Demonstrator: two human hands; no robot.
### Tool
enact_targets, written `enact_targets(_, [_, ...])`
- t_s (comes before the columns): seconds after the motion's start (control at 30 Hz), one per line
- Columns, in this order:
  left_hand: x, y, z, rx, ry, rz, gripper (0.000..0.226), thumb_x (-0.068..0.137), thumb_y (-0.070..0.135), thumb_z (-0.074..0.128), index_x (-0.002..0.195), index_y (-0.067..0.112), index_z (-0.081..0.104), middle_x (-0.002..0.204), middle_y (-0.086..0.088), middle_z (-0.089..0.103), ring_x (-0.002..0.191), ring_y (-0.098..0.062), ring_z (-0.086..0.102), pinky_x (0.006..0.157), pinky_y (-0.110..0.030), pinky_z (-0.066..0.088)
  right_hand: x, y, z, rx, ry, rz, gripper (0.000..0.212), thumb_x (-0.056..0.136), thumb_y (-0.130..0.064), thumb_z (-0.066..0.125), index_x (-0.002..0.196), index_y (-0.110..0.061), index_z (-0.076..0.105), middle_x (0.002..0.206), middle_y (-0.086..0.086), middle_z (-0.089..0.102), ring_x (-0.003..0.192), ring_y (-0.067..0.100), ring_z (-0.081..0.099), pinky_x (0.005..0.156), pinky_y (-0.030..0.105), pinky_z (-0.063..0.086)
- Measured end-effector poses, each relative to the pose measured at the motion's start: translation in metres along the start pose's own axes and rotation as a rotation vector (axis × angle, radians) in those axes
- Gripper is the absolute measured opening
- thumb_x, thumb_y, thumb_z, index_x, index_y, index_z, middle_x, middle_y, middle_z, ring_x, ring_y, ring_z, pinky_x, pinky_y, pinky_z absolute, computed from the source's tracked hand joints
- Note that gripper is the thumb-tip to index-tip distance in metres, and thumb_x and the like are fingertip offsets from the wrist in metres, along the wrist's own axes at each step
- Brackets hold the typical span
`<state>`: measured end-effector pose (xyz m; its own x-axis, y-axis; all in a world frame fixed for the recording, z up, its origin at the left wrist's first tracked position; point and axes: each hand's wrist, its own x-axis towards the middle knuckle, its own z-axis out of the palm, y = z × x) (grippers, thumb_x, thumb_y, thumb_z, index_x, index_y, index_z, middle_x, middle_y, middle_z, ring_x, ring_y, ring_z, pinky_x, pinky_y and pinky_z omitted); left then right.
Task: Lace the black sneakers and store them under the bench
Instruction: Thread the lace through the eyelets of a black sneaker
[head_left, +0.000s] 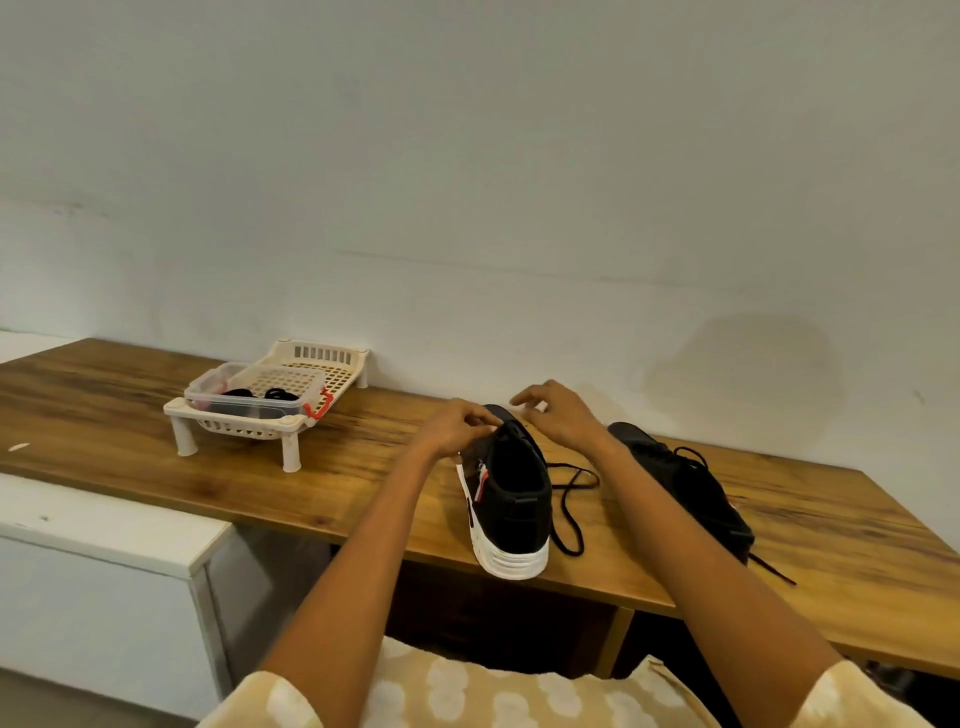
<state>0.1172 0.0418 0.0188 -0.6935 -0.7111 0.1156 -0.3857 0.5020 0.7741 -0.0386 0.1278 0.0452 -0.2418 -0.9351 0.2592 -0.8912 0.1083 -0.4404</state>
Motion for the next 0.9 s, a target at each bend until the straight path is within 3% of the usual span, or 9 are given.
enact_targets(0.1, [0.006, 0.0, -0.001, 0.039, 0.022, 0.07, 0.015, 0.09, 0.016, 0.061, 0.102, 0.013, 0.071, 0.093, -0.004, 0.065, 0.078, -0.015, 0.061, 0.058, -0.021, 0.049, 0.01, -0.015, 0.001, -0.122, -0.308, -0.072, 0.03, 0.095, -0.019, 0.052, 0.123, -0.014, 0.062, 0.125, 0.01, 0.057, 0.115, 0.023, 0.051, 0.094, 0.032, 0.039])
enact_targets(0.2, [0.008, -0.004, 0.003, 0.124, 0.016, 0.135, 0.011, 0.088, 0.02, 0.064, 0.094, 0.014, 0.072, 0.088, -0.002, 0.068, 0.079, -0.013, 0.061, 0.073, -0.029, 0.05, 0.015, -0.014, -0.004, -0.126, -0.27, -0.054, 0.024, 0.091, -0.022, 0.061, 0.11, -0.011, 0.07, 0.11, 0.009, 0.069, 0.089, 0.014, 0.059, 0.079, 0.027, 0.045])
enact_targets(0.3, [0.006, -0.003, 0.008, 0.105, 0.002, 0.102, 0.012, 0.09, 0.024, 0.057, 0.087, 0.015, 0.063, 0.081, -0.001, 0.063, 0.077, -0.018, 0.059, 0.072, -0.035, 0.049, 0.017, -0.011, -0.011, -0.129, -0.252, -0.064, 0.021, 0.088, -0.025, 0.066, 0.098, -0.008, 0.073, 0.093, 0.006, 0.071, 0.064, 0.004, 0.053, 0.063, 0.018, 0.043])
enact_targets(0.4, [0.001, 0.002, 0.012, -0.032, -0.074, -0.014, 0.022, 0.098, 0.024, 0.04, 0.086, 0.009, 0.05, 0.082, -0.01, 0.05, 0.077, -0.022, 0.046, 0.071, -0.036, 0.037, 0.013, -0.01, -0.013, -0.139, -0.284, -0.099, 0.023, 0.092, -0.027, 0.06, 0.098, -0.007, 0.07, 0.086, -0.008, 0.062, 0.08, 0.007, 0.052, 0.067, 0.021, 0.038])
enact_targets(0.47, [-0.002, 0.0, 0.013, -0.171, -0.107, -0.099, 0.029, 0.101, 0.027, 0.031, 0.093, 0.007, 0.05, 0.09, -0.014, 0.051, 0.084, -0.023, 0.047, 0.077, -0.035, 0.037, 0.007, -0.008, -0.014, -0.07, -0.328, -0.097, 0.023, 0.094, -0.025, 0.056, 0.099, -0.005, 0.066, 0.083, -0.012, 0.054, 0.082, 0.007, 0.05, 0.068, 0.017, 0.037])
enact_targets(0.57, [-0.002, -0.007, 0.017, -0.312, -0.095, -0.187, 0.036, 0.102, 0.03, 0.03, 0.098, 0.01, 0.059, 0.098, -0.009, 0.062, 0.093, -0.019, 0.056, 0.087, -0.035, 0.043, 0.0, -0.002, -0.012, 0.104, -0.423, -0.038, 0.019, 0.094, -0.024, 0.056, 0.089, -0.006, 0.061, 0.084, 0.003, 0.055, 0.083, 0.015, 0.05, 0.073, 0.019, 0.038])
enact_targets(0.73, [-0.005, 0.0, 0.02, -0.293, -0.03, -0.123, 0.027, 0.102, 0.026, 0.034, 0.081, 0.014, 0.047, 0.075, 0.0, 0.047, 0.07, -0.011, 0.043, 0.06, -0.024, 0.034, -0.009, -0.012, -0.013, 0.343, -0.326, -0.014, 0.018, 0.09, -0.022, 0.062, 0.081, -0.006, 0.063, 0.087, 0.016, 0.06, 0.084, 0.017, 0.053, 0.08, 0.026, 0.041])
enact_targets(0.83, [-0.001, -0.006, 0.02, -0.3, 0.007, -0.08, 0.025, 0.101, 0.026, 0.039, 0.086, 0.01, 0.05, 0.077, -0.006, 0.05, 0.069, -0.015, 0.045, 0.062, -0.025, 0.035, -0.01, -0.017, -0.012, 0.381, -0.32, -0.026, 0.029, 0.089, -0.032, 0.063, 0.085, -0.004, 0.069, 0.097, 0.027, 0.062, 0.085, 0.024, 0.055, 0.082, 0.029, 0.041])
enact_targets(0.9, [0.002, -0.009, 0.025, -0.3, 0.056, -0.043, 0.027, 0.099, 0.027, 0.042, 0.09, 0.005, 0.055, 0.081, -0.012, 0.053, 0.073, -0.02, 0.049, 0.064, -0.031, 0.037, -0.011, -0.018, -0.014, 0.358, -0.355, 0.004, 0.032, 0.091, -0.035, 0.059, 0.081, -0.008, 0.072, 0.092, 0.02, 0.066, 0.086, 0.022, 0.06, 0.085, 0.022, 0.043])
